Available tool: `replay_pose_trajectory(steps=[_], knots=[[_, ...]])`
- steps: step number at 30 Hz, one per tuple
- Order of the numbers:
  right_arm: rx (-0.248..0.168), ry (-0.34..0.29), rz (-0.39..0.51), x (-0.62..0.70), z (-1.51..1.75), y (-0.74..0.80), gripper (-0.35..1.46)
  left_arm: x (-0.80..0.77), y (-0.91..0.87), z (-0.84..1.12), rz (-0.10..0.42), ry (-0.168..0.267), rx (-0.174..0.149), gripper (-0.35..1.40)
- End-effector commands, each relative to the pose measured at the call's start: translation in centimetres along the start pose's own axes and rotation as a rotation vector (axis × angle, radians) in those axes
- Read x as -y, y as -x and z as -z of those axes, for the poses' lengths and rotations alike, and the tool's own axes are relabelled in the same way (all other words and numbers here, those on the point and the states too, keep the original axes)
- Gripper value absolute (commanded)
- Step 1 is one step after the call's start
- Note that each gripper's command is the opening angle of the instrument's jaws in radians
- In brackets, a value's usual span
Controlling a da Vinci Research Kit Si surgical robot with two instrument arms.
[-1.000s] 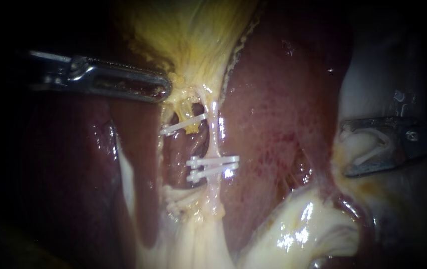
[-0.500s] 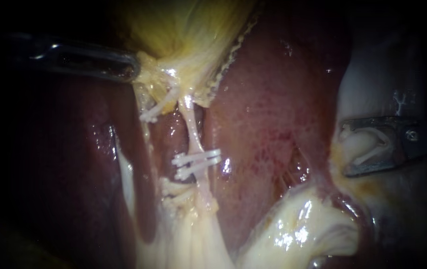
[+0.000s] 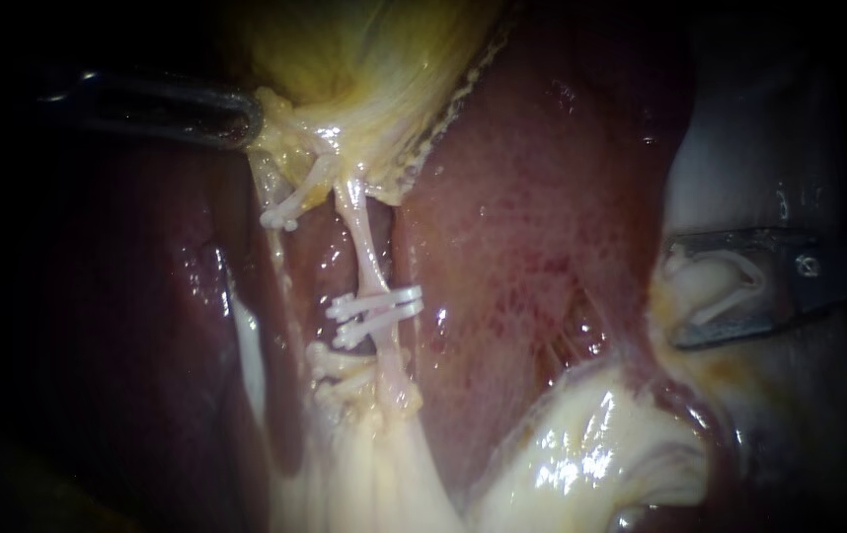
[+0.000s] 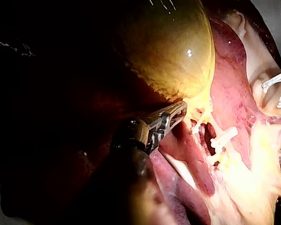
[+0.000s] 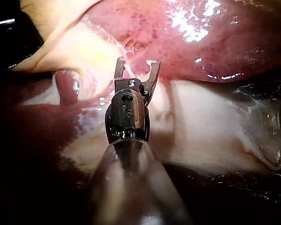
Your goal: Clipping third clip right tube
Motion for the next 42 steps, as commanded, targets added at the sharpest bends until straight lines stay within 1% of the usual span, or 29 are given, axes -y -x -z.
replay_pose_trajectory(steps=[1,3,5,7,9,15,22,25,30,37,42], knots=[[-0.014,-0.003,-0.014,0.00,-0.01,-0.04,0.49,0.00,0.00,0.00,0.000,0.000,0.000,-0.35],[-0.038,-0.011,-0.037,0.01,-0.04,-0.14,0.49,0.00,0.00,0.00,0.000,0.000,0.000,-0.35],[-0.047,-0.020,-0.052,0.02,-0.07,-0.23,0.50,0.00,-0.01,0.00,0.000,0.000,0.000,-0.35],[-0.048,-0.046,-0.078,0.02,-0.13,-0.32,0.50,0.00,-0.01,0.00,0.000,0.001,0.000,-0.35],[-0.048,-0.095,-0.103,0.04,-0.18,-0.40,0.50,0.00,-0.01,0.00,0.000,0.001,0.000,-0.35],[-0.041,-0.130,-0.195,0.05,-0.38,-0.63,0.50,0.00,-0.01,0.00,0.000,0.001,0.000,-0.35],[-0.025,-0.161,-0.350,-0.01,-0.65,-0.85,0.50,0.00,-0.01,-0.01,-0.001,0.001,0.000,-0.35],[-0.017,-0.175,-0.415,-0.04,-0.75,-0.93,0.49,0.00,-0.02,-0.01,-0.001,0.001,0.001,-0.35],[-0.015,-0.188,-0.490,-0.09,-0.89,-1.01,0.49,0.00,-0.02,-0.01,-0.001,0.002,0.001,-0.35],[-0.062,-0.197,-0.616,-0.22,-1.14,-1.09,0.49,0.00,-0.03,-0.01,-0.001,0.002,0.001,-0.35],[-0.090,-0.201,-0.667,-0.36,-1.31,-1.10,0.49,0.00,-0.03,-0.01,-0.001,0.002,0.001,-0.35]])
